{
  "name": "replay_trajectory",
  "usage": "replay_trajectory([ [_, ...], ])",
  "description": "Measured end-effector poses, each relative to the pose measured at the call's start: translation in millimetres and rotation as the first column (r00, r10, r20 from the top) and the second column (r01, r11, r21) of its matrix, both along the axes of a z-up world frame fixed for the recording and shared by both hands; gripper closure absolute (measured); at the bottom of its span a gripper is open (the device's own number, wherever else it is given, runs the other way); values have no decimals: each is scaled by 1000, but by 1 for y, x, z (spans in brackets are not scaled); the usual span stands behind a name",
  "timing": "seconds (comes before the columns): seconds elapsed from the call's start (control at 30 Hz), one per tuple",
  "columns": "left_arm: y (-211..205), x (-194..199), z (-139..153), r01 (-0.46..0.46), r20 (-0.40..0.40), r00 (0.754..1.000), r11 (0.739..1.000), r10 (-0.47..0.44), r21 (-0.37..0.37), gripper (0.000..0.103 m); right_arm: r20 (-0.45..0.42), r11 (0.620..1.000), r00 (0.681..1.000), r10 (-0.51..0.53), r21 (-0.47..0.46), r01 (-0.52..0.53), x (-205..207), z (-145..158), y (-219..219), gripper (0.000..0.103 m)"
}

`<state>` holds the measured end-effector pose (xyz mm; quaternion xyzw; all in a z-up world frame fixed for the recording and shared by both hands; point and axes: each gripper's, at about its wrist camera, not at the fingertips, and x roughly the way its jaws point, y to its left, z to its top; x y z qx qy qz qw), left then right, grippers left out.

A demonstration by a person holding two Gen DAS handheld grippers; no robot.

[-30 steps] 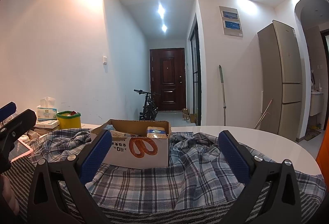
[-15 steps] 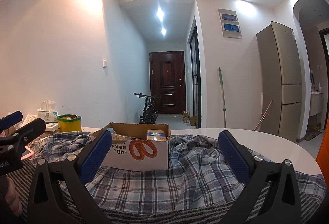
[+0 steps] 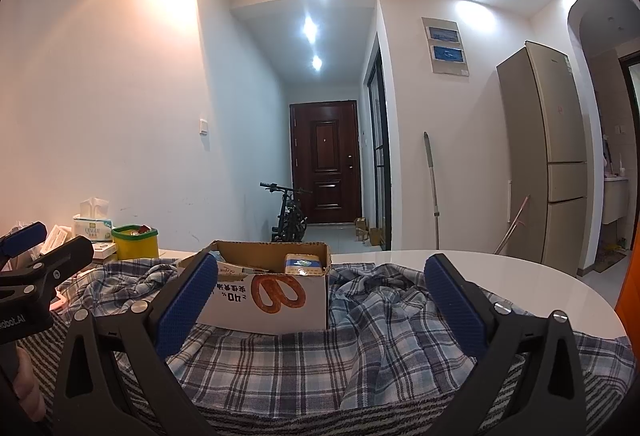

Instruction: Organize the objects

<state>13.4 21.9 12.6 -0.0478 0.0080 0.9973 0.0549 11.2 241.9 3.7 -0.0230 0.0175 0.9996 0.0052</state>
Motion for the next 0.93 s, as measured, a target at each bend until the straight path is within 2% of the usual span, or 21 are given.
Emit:
replay_trajectory([
  [0.93,0,0,0,-3,5,1000,1000,4,-9,0,14,1000,1000,1,8,-2,-1,0,-1,0],
])
